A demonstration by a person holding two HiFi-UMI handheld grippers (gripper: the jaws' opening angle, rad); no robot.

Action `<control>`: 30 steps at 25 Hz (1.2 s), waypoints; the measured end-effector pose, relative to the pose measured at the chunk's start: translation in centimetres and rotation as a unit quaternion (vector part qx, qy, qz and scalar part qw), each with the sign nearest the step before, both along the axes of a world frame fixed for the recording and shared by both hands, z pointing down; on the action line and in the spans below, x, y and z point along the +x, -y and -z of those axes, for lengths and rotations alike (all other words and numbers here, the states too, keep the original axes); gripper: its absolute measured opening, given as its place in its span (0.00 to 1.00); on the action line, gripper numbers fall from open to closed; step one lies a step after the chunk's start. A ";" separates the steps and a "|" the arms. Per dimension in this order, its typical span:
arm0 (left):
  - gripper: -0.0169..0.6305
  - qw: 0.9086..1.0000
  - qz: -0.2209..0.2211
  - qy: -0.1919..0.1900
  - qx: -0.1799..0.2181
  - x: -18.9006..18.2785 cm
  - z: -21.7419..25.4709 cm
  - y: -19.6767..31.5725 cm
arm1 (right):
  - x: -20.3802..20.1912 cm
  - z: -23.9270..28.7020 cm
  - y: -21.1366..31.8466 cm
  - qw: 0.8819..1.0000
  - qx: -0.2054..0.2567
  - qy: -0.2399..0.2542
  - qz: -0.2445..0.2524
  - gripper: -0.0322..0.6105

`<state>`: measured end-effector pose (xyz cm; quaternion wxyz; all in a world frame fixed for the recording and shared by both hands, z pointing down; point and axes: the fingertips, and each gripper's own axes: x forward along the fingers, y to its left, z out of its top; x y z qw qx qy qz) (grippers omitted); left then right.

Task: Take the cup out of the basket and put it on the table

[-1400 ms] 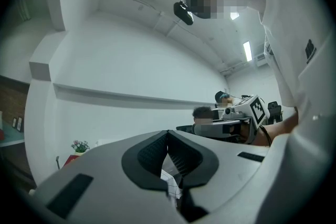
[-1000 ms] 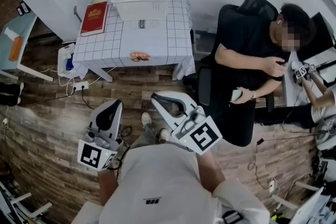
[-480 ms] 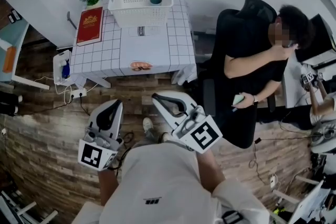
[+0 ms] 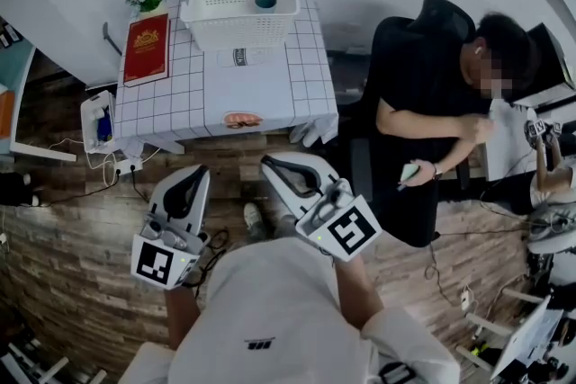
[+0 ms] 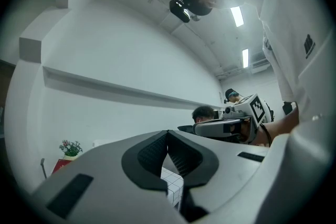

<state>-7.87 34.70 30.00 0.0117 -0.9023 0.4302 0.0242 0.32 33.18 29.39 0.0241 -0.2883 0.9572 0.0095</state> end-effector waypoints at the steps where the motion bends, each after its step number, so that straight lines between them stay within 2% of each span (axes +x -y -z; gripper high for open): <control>1: 0.04 1.000 -0.002 -0.001 0.000 -0.1 0.0 0.3 | -0.1 0.0 0.3 1.000 -0.001 0.000 -0.002 0.07; 10: 0.04 1.000 -0.010 0.000 -0.002 0.5 0.1 4.4 | 0.2 0.3 4.4 1.000 0.000 0.005 -0.012 0.07; 17: 0.04 1.000 -0.002 0.009 0.000 1.1 0.0 9.3 | 1.0 0.2 9.6 1.000 -0.001 0.014 -0.016 0.07; 30: 0.04 1.000 0.017 0.009 -0.003 3.1 0.2 17.0 | 2.3 0.8 17.4 1.000 0.003 0.016 0.002 0.07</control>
